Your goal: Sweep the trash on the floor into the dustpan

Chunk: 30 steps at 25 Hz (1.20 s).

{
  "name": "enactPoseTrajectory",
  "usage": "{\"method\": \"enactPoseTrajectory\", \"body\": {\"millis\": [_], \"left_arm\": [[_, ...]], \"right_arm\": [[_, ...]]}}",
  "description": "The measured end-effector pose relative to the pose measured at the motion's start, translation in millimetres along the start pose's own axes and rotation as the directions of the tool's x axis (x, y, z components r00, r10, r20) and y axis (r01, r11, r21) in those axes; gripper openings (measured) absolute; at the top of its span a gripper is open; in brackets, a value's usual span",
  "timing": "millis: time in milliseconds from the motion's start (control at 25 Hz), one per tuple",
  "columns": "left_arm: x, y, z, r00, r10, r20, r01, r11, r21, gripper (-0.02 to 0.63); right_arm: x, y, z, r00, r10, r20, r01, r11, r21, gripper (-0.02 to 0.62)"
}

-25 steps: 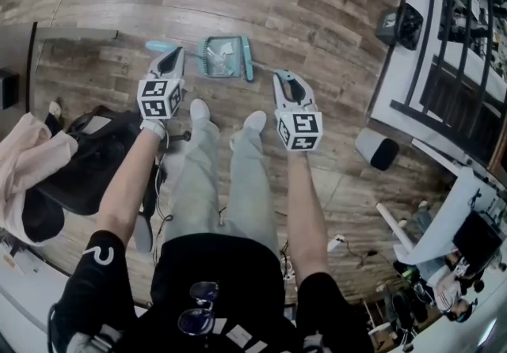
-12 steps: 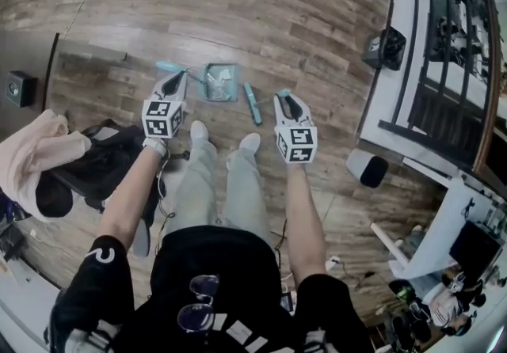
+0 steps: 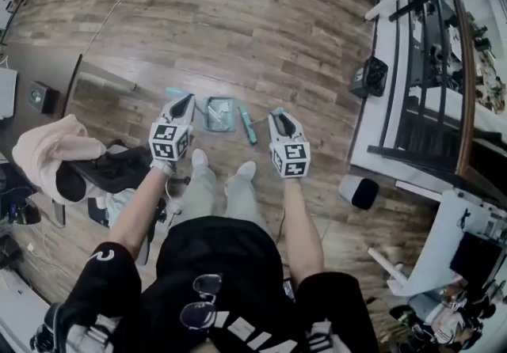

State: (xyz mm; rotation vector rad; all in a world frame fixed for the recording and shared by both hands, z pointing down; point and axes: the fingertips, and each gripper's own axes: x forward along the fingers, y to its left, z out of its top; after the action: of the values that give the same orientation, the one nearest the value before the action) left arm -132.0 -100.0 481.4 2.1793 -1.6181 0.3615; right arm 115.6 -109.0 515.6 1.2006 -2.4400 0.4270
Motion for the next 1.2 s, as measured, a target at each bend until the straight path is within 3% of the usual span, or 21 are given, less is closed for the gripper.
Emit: {"method": "enactPoseTrajectory", "body": {"millis": [320,720,1200], "left_arm": [[-36.4,-11.0,47.0,0.995,0.027,0.092,-0.027,1.0,-0.002,-0.002],[-71.9,-8.2,67.0,0.987,0.054,0.152,-0.054,0.999,0.0,-0.002],[-71.4,-15.9,88.7,0.981,0.056,0.188,-0.054,0.998,-0.016,-0.002]], "right_arm": [[-26.5,1.9,65.1,0.995,0.016,0.102,-0.012,0.999,-0.038,0.075],[-48.9,-7.3,128.4,0.985,0.021,0.173,-0.008,0.997,-0.074,0.075],[-64.4,-18.2,138.5,0.985,0.013,0.171,0.008,0.993,-0.12,0.075]]}}
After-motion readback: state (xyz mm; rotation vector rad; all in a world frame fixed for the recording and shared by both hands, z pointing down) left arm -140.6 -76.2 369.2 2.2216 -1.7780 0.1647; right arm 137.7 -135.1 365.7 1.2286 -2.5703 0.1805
